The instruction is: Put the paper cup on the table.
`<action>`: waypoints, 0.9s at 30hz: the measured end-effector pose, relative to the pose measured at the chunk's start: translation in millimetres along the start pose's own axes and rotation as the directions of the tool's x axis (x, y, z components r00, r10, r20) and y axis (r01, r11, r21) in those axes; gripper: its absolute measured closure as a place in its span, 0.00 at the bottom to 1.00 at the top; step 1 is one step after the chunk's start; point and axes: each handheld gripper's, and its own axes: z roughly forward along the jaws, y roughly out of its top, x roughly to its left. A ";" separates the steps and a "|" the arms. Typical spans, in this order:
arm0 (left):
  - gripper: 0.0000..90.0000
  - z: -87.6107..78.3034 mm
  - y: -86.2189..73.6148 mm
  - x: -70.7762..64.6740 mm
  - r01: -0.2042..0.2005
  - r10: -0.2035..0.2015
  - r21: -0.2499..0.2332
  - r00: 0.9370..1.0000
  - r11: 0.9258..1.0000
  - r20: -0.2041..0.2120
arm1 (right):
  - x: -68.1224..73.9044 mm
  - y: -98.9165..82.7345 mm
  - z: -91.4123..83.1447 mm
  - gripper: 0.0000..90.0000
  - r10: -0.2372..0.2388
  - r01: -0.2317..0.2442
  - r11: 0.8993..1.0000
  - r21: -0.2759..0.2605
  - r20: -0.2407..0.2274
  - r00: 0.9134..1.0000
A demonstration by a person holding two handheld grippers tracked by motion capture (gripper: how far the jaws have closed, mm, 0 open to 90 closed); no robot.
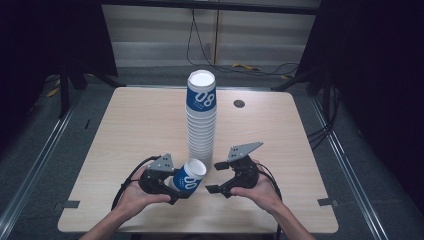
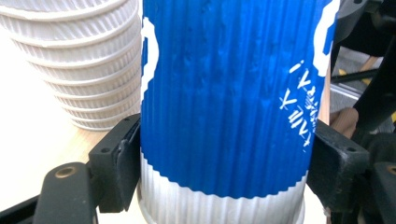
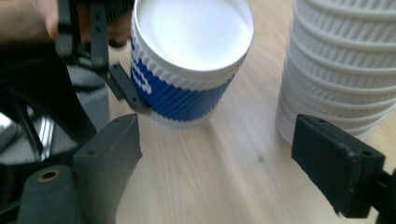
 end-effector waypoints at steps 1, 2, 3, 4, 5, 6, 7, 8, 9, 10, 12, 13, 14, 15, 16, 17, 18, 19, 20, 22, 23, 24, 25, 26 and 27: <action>0.25 0.1 0.3 0.3 0.001 -0.001 0.001 1.000 1.000 0.003 | -0.7 1.2 -0.8 0.16 -0.011 0.011 1.000 0.022 0.003 1.000; 0.25 0.4 0.8 -0.1 -0.002 0.002 0.012 1.000 1.000 -0.001 | -1.2 1.9 -0.9 0.17 -0.011 0.011 1.000 0.026 0.001 1.000; 0.25 1.7 0.7 -0.3 -0.009 0.009 0.015 1.000 1.000 0.000 | -1.9 2.6 -1.2 0.17 -0.018 0.018 0.999 0.030 0.006 1.000; 0.25 2.9 0.7 -0.1 -0.016 0.016 0.028 1.000 0.999 0.003 | -2.1 2.9 -0.9 0.18 -0.022 0.021 0.999 0.036 0.007 1.000; 0.25 3.7 0.7 0.1 -0.017 0.017 0.038 1.000 0.999 0.010 | -1.7 3.3 -0.4 0.18 -0.027 0.026 0.999 0.047 0.009 1.000; 0.25 4.0 0.8 0.3 -0.018 0.018 0.050 1.000 0.999 0.007 | -1.1 3.3 0.5 0.18 -0.033 0.032 0.998 0.052 0.010 0.999; 0.25 4.7 0.6 0.3 -0.018 0.018 0.051 1.000 0.999 0.007 | -0.4 3.4 1.4 0.18 -0.039 0.038 0.997 0.064 0.011 0.999; 0.25 4.7 1.0 0.3 -0.028 0.028 0.068 1.000 0.997 0.002 | 0.2 3.3 1.8 0.18 -0.042 0.041 0.997 0.071 0.014 0.999; 0.25 5.0 1.2 0.0 -0.031 0.032 0.071 1.000 0.997 0.000 | 0.9 2.9 3.3 0.18 -0.048 0.047 0.996 0.078 0.013 0.999; 0.25 4.7 1.7 -1.3 -0.041 0.042 0.067 0.999 0.997 -0.012 | 1.4 2.8 4.3 0.18 -0.051 0.050 0.995 0.086 0.011 0.999; 0.25 4.1 3.3 -2.7 -0.029 0.029 0.079 1.000 0.996 0.001 | 2.0 2.3 6.4 0.17 -0.057 0.055 0.993 0.106 0.011 0.998; 0.25 5.1 4.1 -3.9 -0.035 0.035 0.080 0.999 0.996 -0.004 | 2.2 2.1 7.0 0.16 -0.056 0.054 0.992 0.112 0.013 0.998; 0.25 4.7 5.4 -5.0 -0.041 0.042 0.100 0.999 0.994 -0.009 | 3.0 2.0 7.4 0.16 -0.059 0.057 0.991 0.123 0.016 0.998; 0.25 5.5 6.0 -6.2 -0.046 0.047 0.105 0.999 0.993 -0.008 | 4.1 2.0 7.3 0.17 -0.061 0.059 0.990 0.130 0.016 0.998; 0.25 5.7 6.5 -6.8 -0.053 0.054 0.111 0.999 0.992 -0.009 | 5.1 2.1 6.9 0.17 -0.064 0.061 0.989 0.135 0.016 0.998; 0.25 6.2 7.3 -7.7 -0.063 0.064 0.133 0.998 0.989 -0.005 | 5.7 2.3 7.0 0.18 -0.068 0.065 0.988 0.139 0.017 0.998; 0.25 7.1 7.6 -7.8 -0.075 0.076 0.139 0.997 0.987 0.000 | 6.3 2.8 7.6 0.18 -0.083 0.078 0.985 0.154 0.027 0.996; 0.25 8.4 7.8 -8.0 -0.077 0.078 0.148 0.997 0.986 0.004 | 6.3 3.2 8.2 0.19 -0.095 0.089 0.982 0.165 0.033 0.995; 0.25 8.9 8.2 -8.1 -0.085 0.086 0.149 0.996 0.985 -0.003 | 6.3 3.7 9.2 0.19 -0.094 0.084 0.980 0.182 0.047 0.995; 0.25 10.8 8.4 -7.8 -0.083 0.084 0.150 0.996 0.985 -0.002 | 5.6 3.9 10.8 0.19 -0.085 0.078 0.979 0.190 0.033 0.996; 0.25 10.8 9.4 -6.9 -0.094 0.096 0.163 0.995 0.982 -0.007 | 5.7 4.0 11.7 0.19 -0.090 0.082 0.976 0.200 0.035 0.995; 0.25 11.3 10.0 -7.0 -0.088 0.091 0.156 0.996 0.984 -0.011 | 6.1 4.1 12.8 0.19 -0.093 0.085 0.975 0.206 0.032 0.995; 0.25 11.7 11.6 -6.7 -0.095 0.097 0.160 0.995 0.983 -0.009 | 6.5 4.3 13.8 0.19 -0.096 0.088 0.972 0.218 0.027 0.995; 0.25 12.4 12.9 -6.9 -0.106 0.110 0.166 0.994 0.980 -0.014 | 7.7 4.5 14.4 0.20 -0.091 0.083 0.970 0.227 0.026 0.996; 0.25 13.4 14.6 -7.8 -0.113 0.117 0.176 0.993 0.978 -0.012 | 7.8 5.0 15.3 0.21 -0.104 0.096 0.968 0.233 0.022 0.994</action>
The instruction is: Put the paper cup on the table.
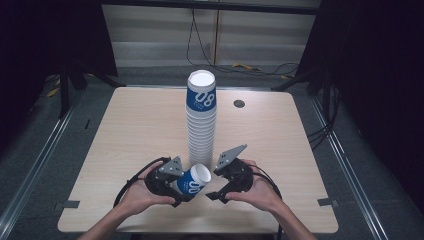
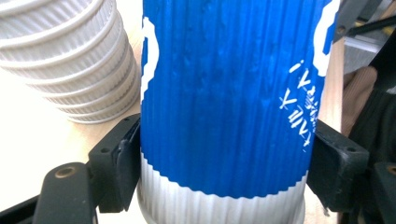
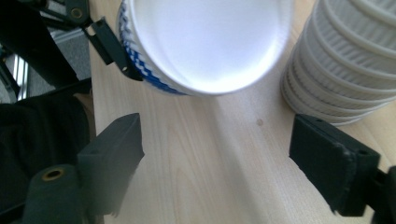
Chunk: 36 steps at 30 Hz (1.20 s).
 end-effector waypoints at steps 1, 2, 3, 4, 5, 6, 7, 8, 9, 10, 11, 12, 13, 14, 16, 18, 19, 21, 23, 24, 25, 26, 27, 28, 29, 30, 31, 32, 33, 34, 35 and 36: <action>0.25 0.9 1.2 -0.4 -0.012 0.012 0.008 1.000 1.000 0.002 | 0.6 1.0 0.5 0.23 -0.005 0.005 1.000 0.010 0.000 1.000; 0.25 1.6 2.1 -0.6 -0.025 0.025 0.020 1.000 0.999 0.003 | 0.7 2.0 0.1 0.26 -0.014 0.014 1.000 0.012 0.005 1.000; 0.25 3.1 2.5 -1.1 -0.027 0.027 0.024 1.000 0.999 0.006 | 1.6 2.9 -0.1 0.26 -0.018 0.018 1.000 0.012 -0.005 1.000; 0.25 5.2 3.0 -1.7 -0.034 0.034 0.042 0.999 0.999 0.004 | 2.2 3.8 -0.3 0.25 -0.022 0.023 1.000 0.020 -0.003 1.000; 0.25 6.1 3.3 -1.6 -0.040 0.040 0.051 0.999 0.998 0.008 | 3.0 5.2 0.1 0.24 -0.027 0.027 0.999 0.030 -0.008 1.000; 0.25 7.4 3.3 -1.6 -0.045 0.044 0.058 0.999 0.997 0.009 | 3.6 5.5 0.5 0.25 -0.026 0.026 0.999 0.037 -0.010 1.000; 0.25 9.1 3.3 -2.1 -0.048 0.048 0.070 0.999 0.996 0.008 | 4.0 5.6 0.9 0.24 -0.024 0.024 0.999 0.041 -0.016 1.000; 0.25 9.9 3.6 -2.0 -0.055 0.054 0.080 0.998 0.995 0.013 | 3.6 5.7 1.7 0.24 -0.029 0.030 0.998 0.047 -0.020 0.999; 0.25 11.5 3.9 -2.4 -0.058 0.056 0.091 0.998 0.994 0.025 | 3.6 5.4 2.7 0.23 -0.028 0.029 0.998 0.049 -0.023 0.999; 0.25 12.5 4.0 -3.1 -0.062 0.059 0.108 0.998 0.992 0.028 | 3.7 5.2 3.4 0.23 -0.028 0.029 0.998 0.058 -0.021 0.999; 0.25 13.6 4.6 -3.0 -0.076 0.073 0.123 0.997 0.989 0.028 | 3.7 5.1 3.8 0.23 -0.026 0.028 0.998 0.062 -0.020 0.999; 0.25 14.1 5.4 -3.8 -0.084 0.082 0.126 0.996 0.988 0.023 | 3.5 5.0 4.1 0.23 -0.027 0.029 0.998 0.062 -0.027 0.999; 0.25 14.1 6.0 -3.9 -0.087 0.084 0.129 0.996 0.988 0.028 | 3.5 5.1 3.8 0.23 -0.027 0.028 0.997 0.065 -0.028 0.999; 0.25 14.6 7.2 -4.7 -0.089 0.086 0.114 0.996 0.989 0.028 | 3.3 5.0 3.7 0.23 -0.029 0.031 0.997 0.066 -0.032 0.999; 0.25 14.5 10.0 -4.6 -0.105 0.102 0.121 0.994 0.987 0.031 | 2.9 5.6 3.7 0.22 -0.031 0.033 0.997 0.075 -0.034 0.999; 0.25 15.8 11.5 -6.4 -0.109 0.106 0.123 0.994 0.986 0.028 | 3.7 6.8 4.2 0.18 -0.047 0.051 0.994 0.098 -0.042 0.998; 0.25 15.7 11.9 -6.9 -0.109 0.105 0.128 0.994 0.986 0.034 | 4.2 7.7 4.0 0.18 -0.051 0.055 0.994 0.097 -0.043 0.998; 0.25 16.3 12.3 -8.2 -0.114 0.109 0.137 0.993 0.984 0.039 | 5.1 9.2 4.0 0.18 -0.064 0.069 0.992 0.107 -0.048 0.997; 0.25 17.1 12.1 -9.4 -0.128 0.123 0.155 0.991 0.980 0.045 | 4.7 10.8 5.4 0.19 -0.075 0.081 0.989 0.122 -0.057 0.996; 0.25 16.6 12.1 -10.0 -0.131 0.125 0.155 0.991 0.979 0.048 | 4.4 11.4 6.3 0.20 -0.081 0.088 0.988 0.127 -0.060 0.995; 0.25 16.6 11.9 -10.9 -0.128 0.123 0.147 0.992 0.981 0.043 | 4.4 12.0 7.2 0.20 -0.076 0.083 0.989 0.125 -0.059 0.995; 0.25 16.1 12.2 -11.3 -0.132 0.126 0.156 0.991 0.979 0.048 | 4.0 12.3 8.2 0.21 -0.078 0.086 0.989 0.124 -0.067 0.995; 0.25 17.0 12.1 -11.8 -0.140 0.134 0.162 0.990 0.977 0.046 | 3.9 12.9 9.3 0.23 -0.084 0.092 0.988 0.127 -0.068 0.994; 0.25 17.9 11.8 -12.4 -0.147 0.141 0.171 0.989 0.974 0.045 | 4.1 13.2 10.7 0.22 -0.085 0.093 0.987 0.128 -0.071 0.994; 0.25 19.3 11.2 -12.9 -0.151 0.145 0.180 0.988 0.972 0.045 | 4.4 13.5 12.0 0.22 -0.079 0.088 0.987 0.134 -0.076 0.994; 0.25 20.2 11.1 -13.4 -0.157 0.151 0.190 0.987 0.969 0.048 | 3.6 13.9 13.3 0.23 -0.092 0.102 0.987 0.128 -0.079 0.993; 0.25 20.7 11.1 -13.8 -0.162 0.156 0.195 0.987 0.967 0.048 | 3.8 14.0 13.9 0.23 -0.083 0.094 0.987 0.128 -0.088 0.993; 0.25 21.6 10.9 -15.1 -0.155 0.148 0.194 0.988 0.969 0.052 | 3.5 14.1 14.2 0.23 -0.082 0.094 0.987 0.129 -0.093 0.992; 0.25 22.3 11.2 -16.4 -0.162 0.155 0.191 0.987 0.968 0.052 | 3.7 14.3 15.2 0.23 -0.076 0.088 0.988 0.124 -0.096 0.992; 0.25 22.6 11.3 -17.8 -0.166 0.159 0.191 0.986 0.967 0.051 | 3.9 14.5 15.6 0.23 -0.077 0.091 0.988 0.127 -0.108 0.991; 0.25 22.8 11.4 -19.3 -0.168 0.159 0.195 0.985 0.966 0.059 | 5.1 14.7 15.8 0.23 -0.081 0.094 0.988 0.125 -0.112 0.990; 0.25 23.4 11.3 -20.3 -0.171 0.163 0.195 0.985 0.966 0.059 | 6.9 14.7 16.0 0.24 -0.085 0.100 0.987 0.127 -0.117 0.989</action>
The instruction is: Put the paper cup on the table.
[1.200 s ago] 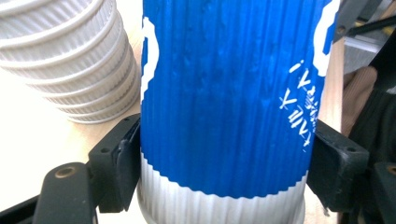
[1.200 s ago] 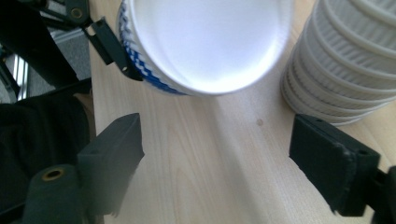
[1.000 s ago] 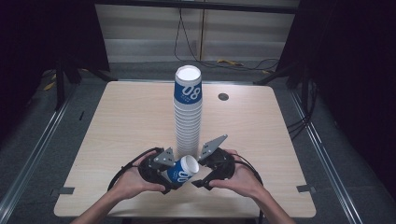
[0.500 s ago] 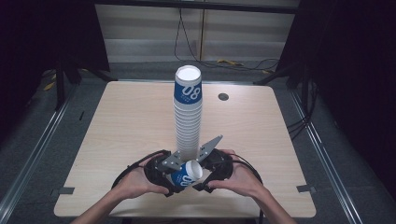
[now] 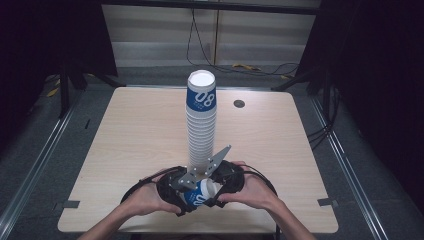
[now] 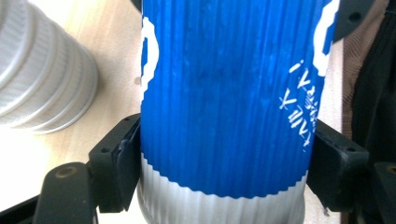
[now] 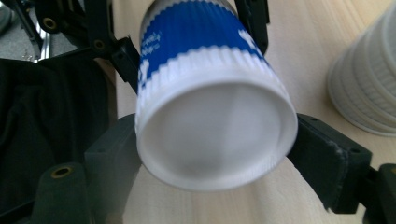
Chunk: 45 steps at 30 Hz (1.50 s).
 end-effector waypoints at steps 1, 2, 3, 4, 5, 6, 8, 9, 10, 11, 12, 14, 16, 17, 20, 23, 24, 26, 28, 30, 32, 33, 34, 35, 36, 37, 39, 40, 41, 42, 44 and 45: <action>0.25 0.7 0.3 -1.9 -0.001 0.001 0.003 1.000 1.000 -0.002 | 1.2 0.2 0.2 0.24 -0.006 0.006 1.000 0.001 -0.001 1.000; 0.25 1.2 1.1 -3.6 -0.004 0.004 -0.002 1.000 1.000 0.006 | 2.2 0.5 0.3 0.25 -0.010 0.010 1.000 -0.004 -0.008 1.000; 0.25 1.3 2.0 -4.8 -0.009 0.009 0.002 1.000 1.000 0.005 | 2.6 0.7 0.7 0.25 -0.016 0.016 1.000 -0.004 -0.018 1.000; 0.25 1.5 2.6 -5.6 -0.012 0.012 0.000 1.000 1.000 0.002 | 3.0 0.9 1.1 0.28 -0.016 0.016 1.000 0.001 -0.028 0.999; 0.25 1.0 3.6 -6.1 -0.016 0.016 0.001 1.000 1.000 -0.001 | 3.2 1.0 1.4 0.31 -0.018 0.018 1.000 -0.003 -0.039 0.999; 0.25 -0.9 4.0 -4.5 -0.043 0.043 0.018 0.999 0.999 -0.005 | 4.1 1.1 0.9 0.31 -0.021 0.021 1.000 -0.011 -0.042 0.999; 0.25 -1.3 2.8 -5.3 -0.022 0.022 -0.005 1.000 1.000 -0.017 | 5.0 0.7 -0.6 0.32 -0.032 0.031 0.999 -0.019 -0.030 0.999; 0.25 -1.7 2.6 -4.3 -0.043 0.042 -0.017 0.999 0.999 -0.030 | 5.2 0.5 -1.7 0.32 -0.030 0.030 0.999 -0.023 -0.024 0.999; 0.25 -2.4 2.5 -3.9 -0.051 0.050 -0.029 0.998 0.998 -0.033 | 4.7 0.2 -2.7 0.33 -0.034 0.033 0.999 -0.024 -0.017 0.999; 0.25 -2.6 2.3 -4.1 -0.056 0.054 -0.037 0.998 0.998 -0.039 | 4.5 -0.2 -3.5 0.33 -0.030 0.030 0.999 -0.027 -0.009 1.000; 0.25 -2.5 2.3 -3.6 -0.071 0.068 -0.047 0.996 0.996 -0.058 | 4.0 -0.6 -4.3 0.33 -0.030 0.030 0.999 -0.030 -0.008 1.000; 0.24 -2.7 2.0 -3.4 -0.080 0.077 -0.050 0.995 0.996 -0.058 | 3.1 -1.4 -5.7 0.33 -0.037 0.037 0.999 -0.028 0.004 0.999; 0.23 -2.9 1.7 -4.1 -0.089 0.085 -0.057 0.994 0.994 -0.068 | 3.7 -2.0 -5.6 0.33 -0.032 0.032 0.999 -0.028 0.001 0.999; 0.23 -3.0 1.8 -4.3 -0.086 0.081 -0.061 0.994 0.994 -0.075 | 3.8 -2.3 -5.8 0.33 -0.032 0.032 0.999 -0.027 0.002 0.999; 0.21 -4.2 0.8 -3.9 -0.065 0.060 -0.071 0.996 0.995 -0.071 | 2.7 -3.0 -5.9 0.33 -0.033 0.034 0.999 -0.023 0.003 0.999; 0.21 -4.4 -2.8 -5.5 -0.068 0.060 -0.094 0.995 0.993 -0.078 | 3.0 -3.5 -4.7 0.33 -0.032 0.032 0.999 -0.022 -0.001 0.999; 0.21 -4.9 -4.5 -6.4 -0.065 0.057 -0.101 0.995 0.993 -0.081 | 3.2 -3.5 -4.5 0.33 -0.032 0.032 0.999 -0.018 -0.003 0.999; 0.21 -6.6 -6.1 -5.6 -0.065 0.057 -0.103 0.995 0.993 -0.082 | 3.5 -3.9 -3.8 0.33 -0.030 0.030 1.000 -0.010 0.002 1.000; 0.21 -8.5 -7.5 -4.2 -0.039 0.028 -0.130 0.996 0.991 -0.088 | 3.3 -5.2 -3.6 0.33 -0.035 0.035 0.999 -0.015 0.019 0.999; 0.21 -10.0 -8.8 -3.1 -0.031 0.016 -0.165 0.995 0.986 -0.095 | 2.6 -7.1 -4.7 0.33 -0.034 0.035 0.999 -0.020 0.028 0.999; 0.21 -10.0 -9.9 -3.1 -0.028 0.009 -0.193 0.995 0.981 -0.097 | 0.8 -9.0 -6.8 0.34 -0.027 0.027 0.999 -0.027 0.025 0.999; 0.21 -9.4 -10.1 -3.3 -0.025 0.005 -0.207 0.995 0.978 -0.099 | 0.3 -9.7 -7.7 0.34 -0.024 0.025 0.999 -0.033 0.027 0.999; 0.21 -10.1 -10.2 -3.2 -0.017 -0.004 -0.216 0.995 0.976 -0.095 | 0.2 -10.1 -8.3 0.34 -0.023 0.024 0.999 -0.034 0.028 0.999; 0.21 -10.8 -10.1 -3.1 -0.016 -0.007 -0.227 0.995 0.974 -0.097 | 0.1 -10.5 -8.7 0.33 -0.021 0.022 0.999 -0.035 0.031 0.999; 0.22 -11.9 -10.2 -3.1 -0.014 -0.009 -0.228 0.995 0.974 -0.097 | 0.0 -11.0 -9.2 0.33 -0.020 0.021 0.999 -0.035 0.033 0.999; 0.22 -12.5 -10.6 -3.4 -0.011 -0.012 -0.243 0.996 0.970 -0.091 | -0.2 -11.5 -9.5 0.33 -0.016 0.017 0.999 -0.033 0.031 0.999; 0.22 -14.6 -10.8 -3.8 -0.006 -0.019 -0.251 0.995 0.968 -0.096 | -1.3 -13.5 -10.1 0.33 -0.010 0.011 0.999 -0.040 0.025 1.000; 0.22 -16.2 -11.3 -3.8 -0.004 -0.021 -0.254 0.995 0.967 -0.094 | -1.6 -14.4 -10.6 0.33 -0.008 0.009 0.999 -0.036 0.029 1.000; 0.22 -17.2 -11.5 -3.5 -0.004 -0.022 -0.259 0.995 0.966 -0.098 | -1.7 -15.6 -11.3 0.33 -0.003 0.005 0.999 -0.034 0.034 0.999; 0.22 -18.6 -12.2 -3.5 0.004 -0.031 -0.265 0.995 0.964 -0.096 | -1.8 -16.5 -11.9 0.33 0.003 -0.002 0.999 -0.039 0.037 0.999; 0.22 -21.8 -13.9 -3.3 0.013 -0.041 -0.293 0.995 0.956 -0.089 | -2.3 -19.0 -14.8 0.33 0.014 -0.012 0.999 -0.044 0.043 0.999; 0.22 -23.2 -14.7 -3.6 0.018 -0.047 -0.302 0.995 0.953 -0.090 | -2.5 -20.1 -16.0 0.33 0.025 -0.023 0.999 -0.047 0.045 0.999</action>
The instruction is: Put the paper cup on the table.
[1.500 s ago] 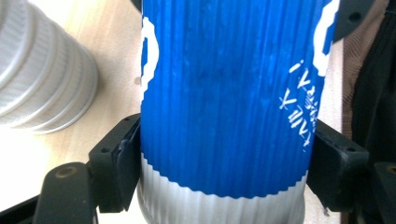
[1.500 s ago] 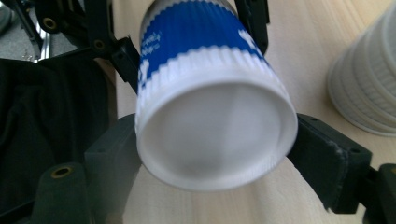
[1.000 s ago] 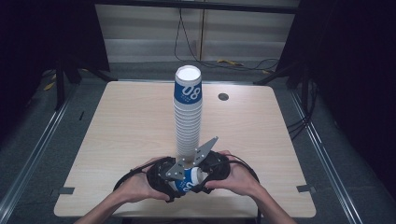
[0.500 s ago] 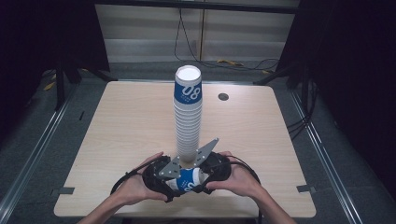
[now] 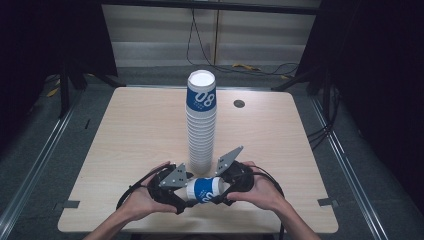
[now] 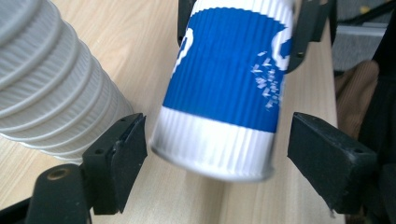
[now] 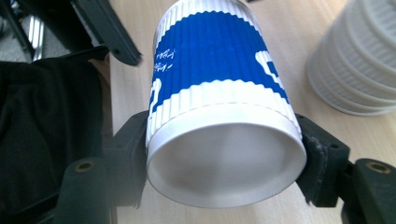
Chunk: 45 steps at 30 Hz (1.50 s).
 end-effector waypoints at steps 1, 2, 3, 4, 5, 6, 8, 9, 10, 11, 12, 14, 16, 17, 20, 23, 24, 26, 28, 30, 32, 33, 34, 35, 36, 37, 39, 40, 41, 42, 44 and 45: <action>0.22 -1.9 -0.4 0.4 -0.003 0.003 -0.016 1.000 1.000 0.013 | -0.4 -1.0 -0.9 0.33 0.003 -0.003 1.000 -0.003 0.005 1.000; 0.22 -3.3 -0.8 1.2 -0.002 0.004 -0.040 1.000 0.999 0.028 | -0.4 -1.8 -1.9 0.33 0.006 -0.006 1.000 -0.007 0.021 1.000; 0.23 -4.3 -1.3 1.7 0.010 -0.008 -0.057 0.999 0.998 0.033 | -0.4 -2.7 -2.4 0.33 0.013 -0.013 1.000 -0.012 0.024 1.000; 0.23 -5.0 -1.7 2.7 0.025 -0.023 -0.070 0.999 0.997 0.035 | -0.5 -3.5 -2.4 0.33 0.020 -0.019 1.000 -0.020 0.024 1.000; 0.23 -5.8 -2.0 4.9 0.033 -0.030 -0.075 0.999 0.997 0.044 | -1.0 -4.3 -2.5 0.33 0.019 -0.018 0.999 -0.031 0.032 0.999; 0.23 -6.6 -2.6 6.1 0.048 -0.044 -0.081 0.998 0.996 0.047 | -1.3 -5.2 -2.0 0.33 0.031 -0.030 0.999 -0.043 0.031 0.999; 0.23 -8.5 -4.5 9.5 0.081 -0.075 -0.115 0.996 0.990 0.049 | -2.5 -6.6 0.0 0.33 0.037 -0.036 0.998 -0.043 0.030 0.999; 0.23 -10.0 -5.6 10.9 0.097 -0.091 -0.127 0.995 0.987 0.049 | -2.6 -7.2 0.7 0.33 0.044 -0.042 0.998 -0.043 0.027 0.999; 0.23 -11.9 -7.0 12.3 0.119 -0.113 -0.147 0.992 0.982 0.052 | -2.7 -8.3 0.5 0.33 0.058 -0.056 0.997 -0.050 0.027 0.998; 0.23 -13.9 -8.2 13.8 0.128 -0.122 -0.164 0.991 0.978 0.047 | -3.7 -10.0 -0.3 0.33 0.069 -0.067 0.995 -0.070 0.024 0.997; 0.23 -15.7 -9.3 15.5 0.142 -0.135 -0.182 0.990 0.973 0.049 | -4.4 -11.6 -1.2 0.33 0.074 -0.072 0.994 -0.080 0.025 0.997; 0.22 -17.7 -11.7 17.8 0.149 -0.143 -0.223 0.989 0.963 0.045 | -6.6 -15.8 -3.7 0.33 0.094 -0.090 0.988 -0.122 0.021 0.995; 0.21 -19.7 -13.9 17.0 0.124 -0.126 -0.249 0.992 0.961 0.010 | -8.1 -18.6 -6.2 0.33 0.110 -0.106 0.982 -0.154 0.019 0.994; 0.21 -20.3 -14.8 17.0 0.134 -0.136 -0.255 0.991 0.958 0.010 | -9.0 -19.9 -7.6 0.33 0.121 -0.117 0.979 -0.169 0.013 0.993; 0.21 -20.6 -16.8 17.3 0.146 -0.145 -0.251 0.989 0.957 0.021 | -10.8 -22.8 -9.1 0.33 0.137 -0.132 0.969 -0.211 0.009 0.990; 0.21 -20.3 -18.4 17.8 0.163 -0.160 -0.278 0.987 0.947 0.034 | -11.8 -24.3 -6.8 0.33 0.141 -0.137 0.962 -0.234 0.000 0.990; 0.21 -20.5 -18.6 17.9 0.169 -0.167 -0.288 0.985 0.943 0.034 | -12.2 -24.7 -5.9 0.33 0.147 -0.144 0.960 -0.239 -0.008 0.989; 0.21 -23.1 -18.7 18.8 0.179 -0.177 -0.317 0.984 0.931 0.036 | -13.3 -25.6 -4.4 0.33 0.160 -0.163 0.952 -0.261 -0.032 0.987; 0.21 -26.1 -18.7 19.3 0.178 -0.181 -0.341 0.983 0.923 0.024 | -15.0 -26.9 -3.8 0.33 0.173 -0.179 0.941 -0.287 -0.049 0.984; 0.21 -29.8 -18.9 20.9 0.178 -0.183 -0.355 0.983 0.918 0.021 | -15.7 -27.4 -3.9 0.33 0.176 -0.180 0.938 -0.296 -0.041 0.983; 0.21 -32.3 -19.8 22.9 0.189 -0.195 -0.374 0.980 0.908 0.020 | -16.5 -29.0 -4.4 0.33 0.180 -0.185 0.931 -0.316 -0.047 0.983; 0.21 -32.8 -20.2 23.6 0.192 -0.199 -0.374 0.980 0.907 0.020 | -16.4 -29.3 -4.4 0.33 0.182 -0.188 0.928 -0.322 -0.049 0.982; 0.21 -32.9 -20.7 24.1 0.198 -0.204 -0.374 0.979 0.906 0.024 | -16.2 -29.3 -4.3 0.33 0.177 -0.183 0.929 -0.321 -0.048 0.983; 0.20 -32.9 -21.3 24.9 0.208 -0.209 -0.374 0.977 0.904 0.038 | -15.6 -29.2 -3.9 0.33 0.172 -0.179 0.927 -0.330 -0.051 0.984; 0.20 -32.8 -22.0 25.2 0.221 -0.220 -0.377 0.974 0.900 0.046 | -15.0 -28.9 -3.5 0.33 0.171 -0.177 0.925 -0.335 -0.050 0.984; 0.20 -32.7 -22.7 26.0 0.221 -0.220 -0.375 0.974 0.900 0.046 | -14.5 -28.6 -2.7 0.32 0.169 -0.176 0.925 -0.336 -0.051 0.984; 0.18 -32.6 -23.9 27.6 0.255 -0.243 -0.378 0.967 0.890 0.080 | -14.2 -28.8 -1.1 0.32 0.164 -0.172 0.921 -0.349 -0.052 0.985; 0.18 -32.9 -24.3 28.1 0.266 -0.250 -0.380 0.964 0.886 0.094 | -14.4 -29.3 0.3 0.32 0.162 -0.171 0.920 -0.352 -0.055 0.985; 0.18 -33.5 -24.3 27.9 0.263 -0.247 -0.383 0.965 0.886 0.091 | -14.8 -30.3 1.6 0.32 0.167 -0.177 0.917 -0.358 -0.057 0.984; 0.18 -34.2 -24.3 27.8 0.256 -0.242 -0.383 0.967 0.887 0.086 | -15.5 -31.6 2.7 0.32 0.168 -0.179 0.915 -0.362 -0.061 0.984; 0.17 -34.6 -24.5 28.5 0.268 -0.248 -0.387 0.963 0.882 0.103 | -16.5 -34.0 4.2 0.32 0.172 -0.184 0.911 -0.370 -0.066 0.983; 0.17 -34.5 -24.7 28.6 0.269 -0.249 -0.384 0.963 0.883 0.102 | -17.0 -34.9 4.4 0.32 0.171 -0.184 0.906 -0.381 -0.068 0.983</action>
